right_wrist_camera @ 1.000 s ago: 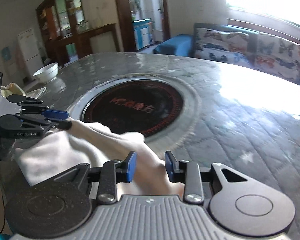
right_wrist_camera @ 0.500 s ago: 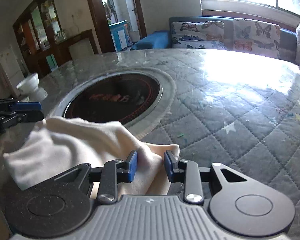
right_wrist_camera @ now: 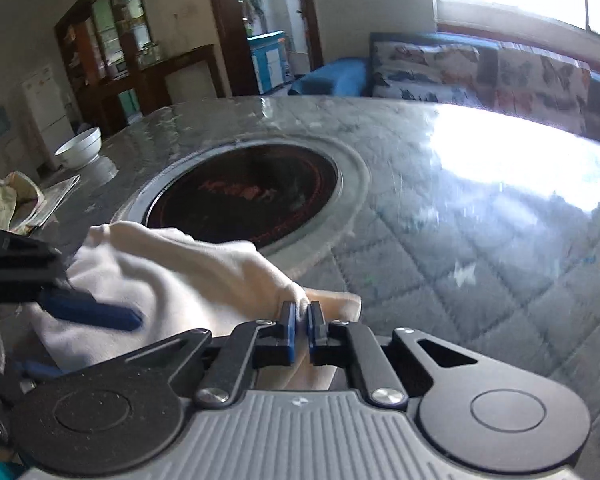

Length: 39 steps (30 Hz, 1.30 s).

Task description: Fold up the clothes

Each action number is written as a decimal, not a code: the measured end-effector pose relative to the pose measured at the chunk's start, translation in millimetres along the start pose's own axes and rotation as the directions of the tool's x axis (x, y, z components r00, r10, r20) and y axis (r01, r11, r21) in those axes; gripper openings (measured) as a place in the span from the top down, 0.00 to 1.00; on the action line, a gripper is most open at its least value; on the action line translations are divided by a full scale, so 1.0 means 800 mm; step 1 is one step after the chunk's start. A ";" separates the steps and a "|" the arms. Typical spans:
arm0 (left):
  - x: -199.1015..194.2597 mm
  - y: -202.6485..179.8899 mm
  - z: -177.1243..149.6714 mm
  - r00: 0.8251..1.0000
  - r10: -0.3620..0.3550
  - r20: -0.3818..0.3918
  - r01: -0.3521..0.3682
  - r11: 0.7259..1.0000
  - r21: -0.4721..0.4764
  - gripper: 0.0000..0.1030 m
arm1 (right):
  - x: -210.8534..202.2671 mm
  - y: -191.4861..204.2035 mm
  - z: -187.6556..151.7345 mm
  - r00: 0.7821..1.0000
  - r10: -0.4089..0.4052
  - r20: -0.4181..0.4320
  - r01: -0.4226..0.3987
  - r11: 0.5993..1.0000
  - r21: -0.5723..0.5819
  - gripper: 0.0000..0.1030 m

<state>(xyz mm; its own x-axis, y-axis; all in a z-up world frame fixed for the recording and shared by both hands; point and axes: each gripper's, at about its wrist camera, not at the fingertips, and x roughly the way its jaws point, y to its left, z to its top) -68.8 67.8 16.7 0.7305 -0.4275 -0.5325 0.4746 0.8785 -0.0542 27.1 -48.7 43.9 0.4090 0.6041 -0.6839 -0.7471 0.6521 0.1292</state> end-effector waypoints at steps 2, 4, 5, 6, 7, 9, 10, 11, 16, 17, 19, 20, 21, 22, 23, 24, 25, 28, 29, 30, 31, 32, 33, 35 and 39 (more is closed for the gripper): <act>0.009 -0.008 0.000 0.999 -0.046 -0.005 0.046 0.999 0.015 0.61 | -0.011 0.009 0.009 1.000 -0.009 0.019 0.010 0.998 -0.055 0.95; 0.018 -0.018 -0.002 0.996 -0.087 -0.016 0.088 0.995 0.038 0.61 | -0.017 0.014 0.014 0.999 -0.016 0.033 0.018 0.996 -0.086 0.95; 0.024 -0.024 -0.004 0.994 -0.105 -0.031 0.107 0.993 0.053 0.61 | -0.019 0.015 0.016 0.999 -0.021 0.038 0.025 0.995 -0.096 0.95; 0.030 -0.028 -0.006 0.992 -0.117 -0.046 0.120 0.991 0.062 0.61 | -0.020 0.015 0.018 0.999 -0.027 0.043 0.031 0.994 -0.106 0.95; 0.035 -0.032 -0.009 0.990 -0.126 -0.059 0.130 0.989 0.066 0.62 | -0.019 0.015 0.018 0.999 -0.032 0.044 0.036 0.994 -0.108 0.95; 0.045 -0.036 -0.014 0.986 -0.144 -0.083 0.150 0.987 0.061 0.62 | -0.009 0.012 0.014 0.998 -0.048 0.030 0.051 0.994 -0.098 0.95; 0.047 -0.037 -0.017 0.984 -0.152 -0.091 0.157 0.986 0.057 0.62 | 0.000 0.010 0.008 0.998 -0.061 0.016 0.062 0.994 -0.090 0.95; 0.048 -0.038 -0.022 0.983 -0.156 -0.096 0.162 0.985 0.055 0.62 | 0.008 0.007 0.003 0.998 -0.066 -0.002 0.066 0.995 -0.078 0.95; 0.034 -0.033 -0.022 0.985 -0.157 -0.069 0.160 0.987 0.032 0.61 | 0.015 0.004 -0.003 0.997 -0.075 -0.021 0.073 0.996 -0.056 0.92; 0.026 -0.029 -0.020 0.987 -0.153 -0.054 0.155 0.988 0.024 0.61 | 0.011 0.005 -0.001 0.997 -0.076 -0.012 0.075 0.996 -0.055 0.90; 0.005 -0.019 -0.016 0.992 -0.124 -0.008 0.124 0.992 0.001 0.60 | 0.001 0.006 0.006 0.997 -0.077 0.010 0.077 0.995 -0.061 0.90; -0.006 -0.013 -0.015 0.995 -0.103 0.012 0.103 0.995 -0.015 0.58 | -0.003 0.007 0.010 0.997 -0.076 0.024 0.077 0.995 -0.064 0.90; -0.016 -0.005 -0.014 0.997 -0.075 0.029 0.076 0.996 -0.035 0.57 | -0.007 0.009 0.014 0.997 -0.069 0.035 0.071 0.995 -0.065 0.90; -0.025 0.004 -0.015 0.998 -0.040 0.042 0.043 0.997 -0.063 0.57 | -0.007 0.012 0.017 0.998 -0.053 0.040 0.055 0.996 -0.065 0.90; -0.033 0.014 -0.016 0.999 -0.007 0.049 0.012 0.996 -0.092 0.56 | -0.006 0.015 0.020 0.998 -0.034 0.043 0.037 0.997 -0.065 0.90; -0.038 0.023 -0.019 0.999 0.025 0.042 -0.020 0.993 -0.119 0.56 | -0.005 0.018 0.024 0.999 -0.016 0.046 0.019 0.998 -0.066 0.90; -0.043 0.032 -0.023 0.998 0.059 0.031 -0.054 0.988 -0.143 0.56 | 0.000 0.024 0.027 0.999 0.003 0.043 0.000 0.997 -0.071 0.90; -0.051 0.046 -0.038 0.993 0.120 -0.016 -0.121 0.975 -0.187 0.56 | 0.021 0.043 0.035 0.998 0.057 0.023 -0.054 0.994 -0.090 0.90; -0.052 0.048 -0.043 0.992 0.126 -0.030 -0.130 0.973 -0.193 0.56 | 0.028 0.049 0.037 0.998 0.068 0.017 -0.066 0.993 -0.096 0.90; -0.053 0.051 -0.048 0.990 0.132 -0.044 -0.139 0.970 -0.198 0.56 | 0.039 0.057 0.039 0.997 0.083 0.006 -0.082 0.992 -0.101 0.90; -0.055 0.053 -0.052 0.989 0.137 -0.054 -0.145 0.969 -0.202 0.56 | 0.049 0.064 0.040 0.996 0.088 -0.004 -0.088 0.991 -0.103 0.90; -0.057 0.054 -0.056 0.989 0.138 -0.061 -0.148 0.968 -0.204 0.56 | 0.059 0.069 0.041 0.996 0.089 -0.013 -0.090 0.991 -0.103 0.90; -0.058 0.056 -0.060 0.988 0.138 -0.066 -0.149 0.967 -0.208 0.56 | 0.067 0.072 0.041 0.996 0.085 -0.020 -0.086 0.991 -0.102 0.90; -0.058 0.059 -0.067 0.988 0.135 -0.073 -0.148 0.965 -0.216 0.56 | 0.084 0.074 0.040 0.997 0.069 -0.033 -0.072 0.993 -0.090 0.90; -0.057 0.056 -0.073 0.989 0.130 -0.072 -0.143 0.964 -0.223 0.55 | 0.092 0.074 0.043 0.998 0.060 -0.032 -0.062 0.996 -0.062 0.90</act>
<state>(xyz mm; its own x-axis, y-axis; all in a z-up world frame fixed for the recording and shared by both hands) -109.4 139.4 -11.2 0.7488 -0.2935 -0.5943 0.2440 0.9557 -0.1646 30.9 49.9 25.7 0.3465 0.6269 -0.6978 -0.8017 0.5841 0.1266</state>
